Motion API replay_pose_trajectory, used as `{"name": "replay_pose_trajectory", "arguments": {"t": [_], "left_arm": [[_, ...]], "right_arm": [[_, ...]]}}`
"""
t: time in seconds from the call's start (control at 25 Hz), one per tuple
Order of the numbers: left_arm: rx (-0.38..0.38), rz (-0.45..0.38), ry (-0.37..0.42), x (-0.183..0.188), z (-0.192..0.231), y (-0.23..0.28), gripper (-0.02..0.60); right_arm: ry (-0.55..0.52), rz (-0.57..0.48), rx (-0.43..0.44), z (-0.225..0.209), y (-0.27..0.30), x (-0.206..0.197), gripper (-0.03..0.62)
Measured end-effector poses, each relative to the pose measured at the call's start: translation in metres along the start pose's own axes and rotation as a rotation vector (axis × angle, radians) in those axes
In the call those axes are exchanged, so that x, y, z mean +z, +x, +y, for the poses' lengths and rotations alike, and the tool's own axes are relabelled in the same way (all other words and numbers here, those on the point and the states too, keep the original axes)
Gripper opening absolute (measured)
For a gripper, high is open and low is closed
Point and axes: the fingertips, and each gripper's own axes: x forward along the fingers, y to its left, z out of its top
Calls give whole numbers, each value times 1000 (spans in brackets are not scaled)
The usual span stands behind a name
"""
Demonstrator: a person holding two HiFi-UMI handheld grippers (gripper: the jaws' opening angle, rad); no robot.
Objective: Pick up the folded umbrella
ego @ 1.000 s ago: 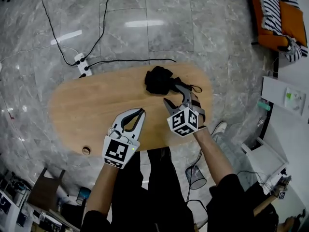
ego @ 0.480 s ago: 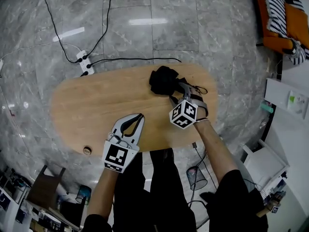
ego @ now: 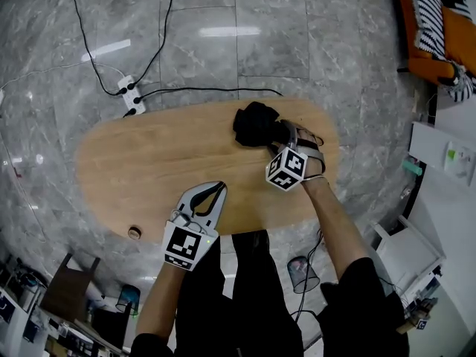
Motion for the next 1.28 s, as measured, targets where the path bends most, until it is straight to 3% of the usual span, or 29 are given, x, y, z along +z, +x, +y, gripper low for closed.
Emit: {"name": "replay_pose_trajectory", "arguments": {"t": [0.16,0.72,0.96,1.12,1.28], "left_arm": [[-4,2,1,-3,0,0,18],[-4,15,-37,-12,5,-4,19],[-6,17,-43,-14,5,-4,18],[-9,14,-35,-9,4,-7,18],[-2,5,-26,-3,10,-12,18]], "right_arm": [[2,14,17,-5,9,-1,344],[-45,42,220,1,15,2,293],[-54,106,213,9,19,3,242],[38,104,196,11,16,1,238],[207,51,172,18,11,3,238]]}}
